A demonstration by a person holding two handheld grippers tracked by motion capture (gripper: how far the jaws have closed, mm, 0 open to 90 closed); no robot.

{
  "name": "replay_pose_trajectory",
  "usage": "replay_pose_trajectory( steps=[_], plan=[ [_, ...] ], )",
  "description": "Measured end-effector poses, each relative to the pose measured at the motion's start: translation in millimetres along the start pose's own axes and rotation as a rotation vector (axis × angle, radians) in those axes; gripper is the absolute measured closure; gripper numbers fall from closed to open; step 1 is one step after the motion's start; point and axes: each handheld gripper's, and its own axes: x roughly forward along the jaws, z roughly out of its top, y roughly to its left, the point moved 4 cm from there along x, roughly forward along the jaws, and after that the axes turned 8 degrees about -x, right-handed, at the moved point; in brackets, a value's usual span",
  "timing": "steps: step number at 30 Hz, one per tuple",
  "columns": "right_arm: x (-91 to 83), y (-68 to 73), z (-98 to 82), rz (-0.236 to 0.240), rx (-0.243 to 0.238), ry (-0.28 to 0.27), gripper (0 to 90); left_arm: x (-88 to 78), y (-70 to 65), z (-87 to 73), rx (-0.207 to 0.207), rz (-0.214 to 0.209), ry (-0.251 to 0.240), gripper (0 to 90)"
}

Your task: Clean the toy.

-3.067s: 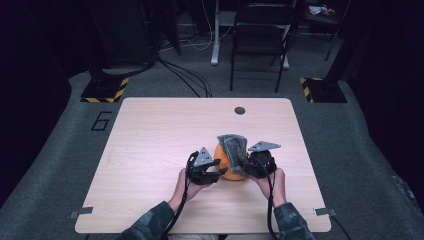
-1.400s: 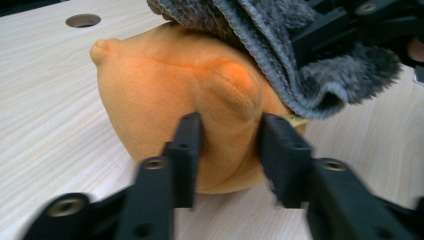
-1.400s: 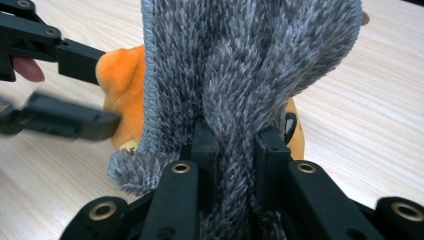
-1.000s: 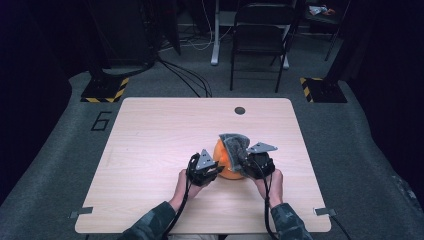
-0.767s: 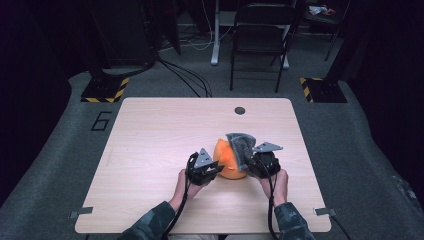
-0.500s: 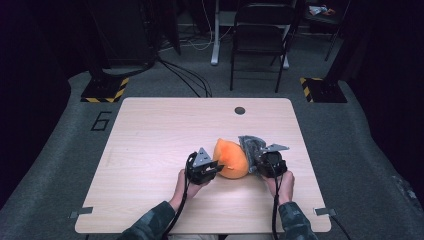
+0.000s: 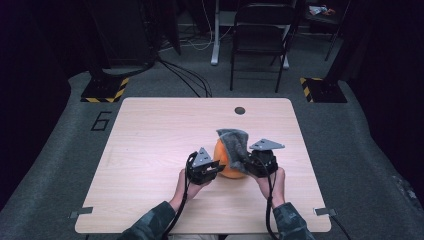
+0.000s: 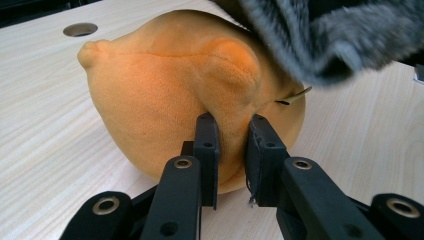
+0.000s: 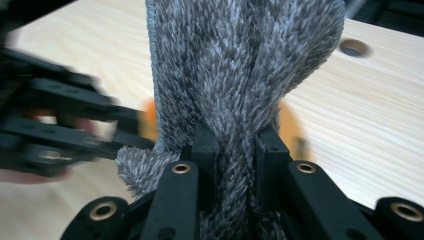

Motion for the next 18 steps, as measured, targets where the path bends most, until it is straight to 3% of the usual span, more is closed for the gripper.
replay_pose_trajectory(
  steps=[4, 7, 18],
  plan=[
    [11.5, 6.9, -4.1, -0.027, -0.054, 0.04, 75.3, 1.1, 1.5, -1.9, -0.008, -0.003, 0.011, 77.2],
    [12.8, -0.8, -9.4, -0.042, -0.045, 0.053, 75.3, 2.3, 1.4, -2.1, 0.007, -0.001, 0.015, 77.2],
    [16.3, -32.3, -34.2, -0.091, 0.028, 0.11, 75.3, 3.0, 3.4, -3.3, -0.011, -0.012, 0.011, 76.8]
  ],
)
